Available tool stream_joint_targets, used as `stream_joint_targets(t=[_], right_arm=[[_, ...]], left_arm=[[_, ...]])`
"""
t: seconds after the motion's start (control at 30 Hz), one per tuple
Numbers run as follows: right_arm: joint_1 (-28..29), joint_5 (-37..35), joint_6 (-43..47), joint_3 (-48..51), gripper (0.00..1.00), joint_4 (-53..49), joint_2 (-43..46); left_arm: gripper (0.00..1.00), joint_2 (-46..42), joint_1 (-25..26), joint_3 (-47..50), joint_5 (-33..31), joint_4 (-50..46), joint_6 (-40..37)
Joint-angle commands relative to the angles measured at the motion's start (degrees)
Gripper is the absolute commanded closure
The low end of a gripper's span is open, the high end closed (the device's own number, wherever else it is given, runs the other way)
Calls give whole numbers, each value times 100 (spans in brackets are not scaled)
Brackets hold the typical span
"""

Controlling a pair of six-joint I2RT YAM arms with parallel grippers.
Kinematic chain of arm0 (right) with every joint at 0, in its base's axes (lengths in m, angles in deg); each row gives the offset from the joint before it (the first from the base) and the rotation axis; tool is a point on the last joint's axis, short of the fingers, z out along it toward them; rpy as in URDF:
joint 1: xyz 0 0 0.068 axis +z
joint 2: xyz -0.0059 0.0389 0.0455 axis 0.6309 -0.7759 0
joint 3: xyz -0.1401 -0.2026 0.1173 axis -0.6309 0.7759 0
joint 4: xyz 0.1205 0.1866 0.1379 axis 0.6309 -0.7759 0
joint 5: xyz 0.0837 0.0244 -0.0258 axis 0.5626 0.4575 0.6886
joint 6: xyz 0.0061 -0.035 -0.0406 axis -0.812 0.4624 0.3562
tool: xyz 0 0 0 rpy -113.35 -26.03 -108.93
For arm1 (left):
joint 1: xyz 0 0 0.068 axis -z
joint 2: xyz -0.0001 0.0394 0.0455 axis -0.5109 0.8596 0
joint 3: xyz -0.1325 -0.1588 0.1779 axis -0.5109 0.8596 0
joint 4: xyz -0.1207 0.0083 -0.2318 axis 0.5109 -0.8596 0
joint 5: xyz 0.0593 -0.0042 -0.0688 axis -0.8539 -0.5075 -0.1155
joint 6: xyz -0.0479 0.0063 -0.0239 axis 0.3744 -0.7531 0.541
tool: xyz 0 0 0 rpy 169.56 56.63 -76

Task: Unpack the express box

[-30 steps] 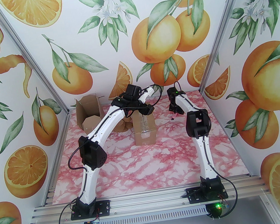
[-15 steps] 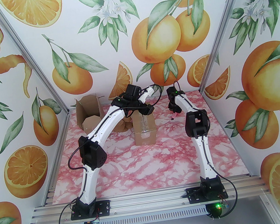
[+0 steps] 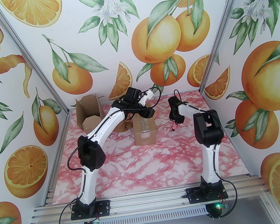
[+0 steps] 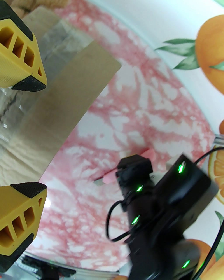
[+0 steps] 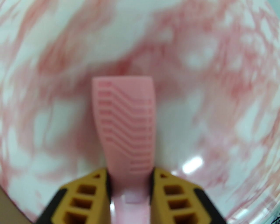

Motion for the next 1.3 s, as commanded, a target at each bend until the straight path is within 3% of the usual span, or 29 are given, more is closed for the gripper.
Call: stream_joint_targets(t=[0.0, 0.2, 0.47, 0.7, 1.0, 1.27], right_arm=[[129, 402, -44, 762, 74, 885, 540], [130, 738, -330, 1928, 74, 1857, 1405], [105, 867, -443, 2681, 73, 2494, 2267], [-70, 1155, -503, 2890, 72, 2848, 2721], [-265, 1630, -593, 2977, 72, 3174, 3442], [-268, 1605, -627, 2882, 71, 3237, 4197]], left_arm=[[28, -377, 49, 309, 336, 508, 621], [28, -453, 295, 632, 424, 753, 803], [28, -519, 538, 714, 239, 816, 1032], [28, -734, 583, 647, 72, 880, 1126], [35, -430, 710, 79, 397, 540, 1201], [38, -184, 839, -457, 658, 400, 1231]])
